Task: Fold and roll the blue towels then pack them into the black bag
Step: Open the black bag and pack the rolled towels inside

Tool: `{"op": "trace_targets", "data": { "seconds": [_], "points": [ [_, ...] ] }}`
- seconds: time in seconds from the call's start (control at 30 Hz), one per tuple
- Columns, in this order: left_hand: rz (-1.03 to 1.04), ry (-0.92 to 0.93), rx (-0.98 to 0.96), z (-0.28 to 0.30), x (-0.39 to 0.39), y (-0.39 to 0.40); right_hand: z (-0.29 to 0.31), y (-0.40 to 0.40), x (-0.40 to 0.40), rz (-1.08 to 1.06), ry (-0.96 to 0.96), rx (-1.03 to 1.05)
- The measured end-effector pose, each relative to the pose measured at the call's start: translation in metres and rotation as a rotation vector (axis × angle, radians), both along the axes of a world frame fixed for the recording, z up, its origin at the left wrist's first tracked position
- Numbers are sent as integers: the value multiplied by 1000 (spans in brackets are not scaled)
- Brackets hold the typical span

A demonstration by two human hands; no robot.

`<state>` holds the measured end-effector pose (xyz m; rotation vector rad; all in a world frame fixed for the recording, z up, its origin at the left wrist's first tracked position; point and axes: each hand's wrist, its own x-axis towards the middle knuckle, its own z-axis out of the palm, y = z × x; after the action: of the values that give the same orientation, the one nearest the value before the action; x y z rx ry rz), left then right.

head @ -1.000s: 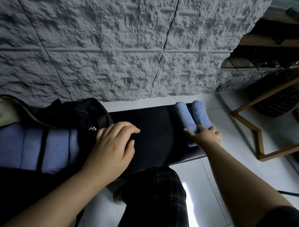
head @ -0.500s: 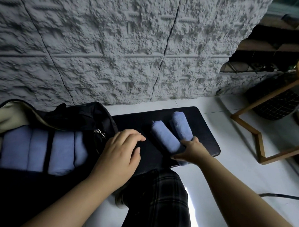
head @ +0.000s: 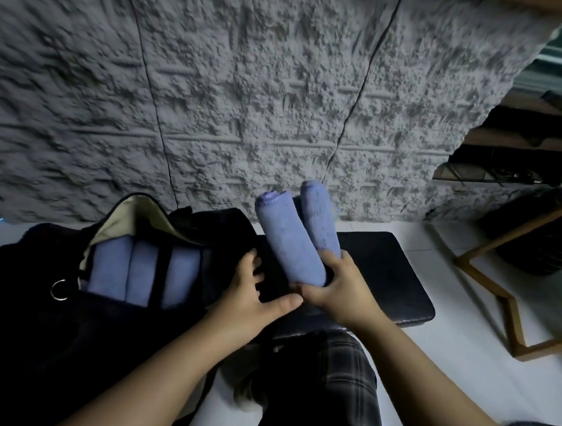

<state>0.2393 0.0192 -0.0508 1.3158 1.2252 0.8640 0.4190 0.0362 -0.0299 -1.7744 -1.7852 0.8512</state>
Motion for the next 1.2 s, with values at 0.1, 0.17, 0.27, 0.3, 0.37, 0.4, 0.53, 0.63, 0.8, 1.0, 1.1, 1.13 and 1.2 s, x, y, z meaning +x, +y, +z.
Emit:
{"op": "trace_targets", "data": {
  "seconds": [0.1, 0.17, 0.27, 0.3, 0.37, 0.4, 0.53, 0.63, 0.8, 1.0, 1.1, 1.13, 1.2],
  "points": [
    [76, -315, -29, 13, -5, -5, 24, -12, -33, 109, 55, 44],
    [180, -345, 52, 21, -17, -9, 31, -21, -53, 152, 60, 71],
    [305, -305, 148, 24, -42, -17, 29, -31, -81, 204, 79, 102],
    [326, -282, 172, 25, -50, -21, 27, -34, -90, 210, 92, 96],
    [370, -269, 187, 25, -66, -27, 26, -38, -108, 215, 118, 85],
    [389, -291, 184, 25, -73, -29, 24, -40, -116, 220, 125, 87],
    [441, -418, 138, 24, -99, -41, 18, -45, -146, 226, 102, 123],
    [465, -484, 41, 19, -117, -48, 12, -50, -167, 215, 35, 127],
    [514, -504, -56, 8, -142, -57, 4, -61, -191, 221, 17, 87],
    [417, -803, -338, 2, -172, -65, 8, -54, -198, 187, 374, 77],
    [352, -853, -413, 1, -178, -69, 13, -47, -188, 197, 602, -2],
    [338, -893, -409, 1, -177, -69, 12, -45, -186, 209, 622, -34],
    [329, -945, -384, 3, -173, -67, 10, -44, -186, 221, 577, -86]
  ]
}}
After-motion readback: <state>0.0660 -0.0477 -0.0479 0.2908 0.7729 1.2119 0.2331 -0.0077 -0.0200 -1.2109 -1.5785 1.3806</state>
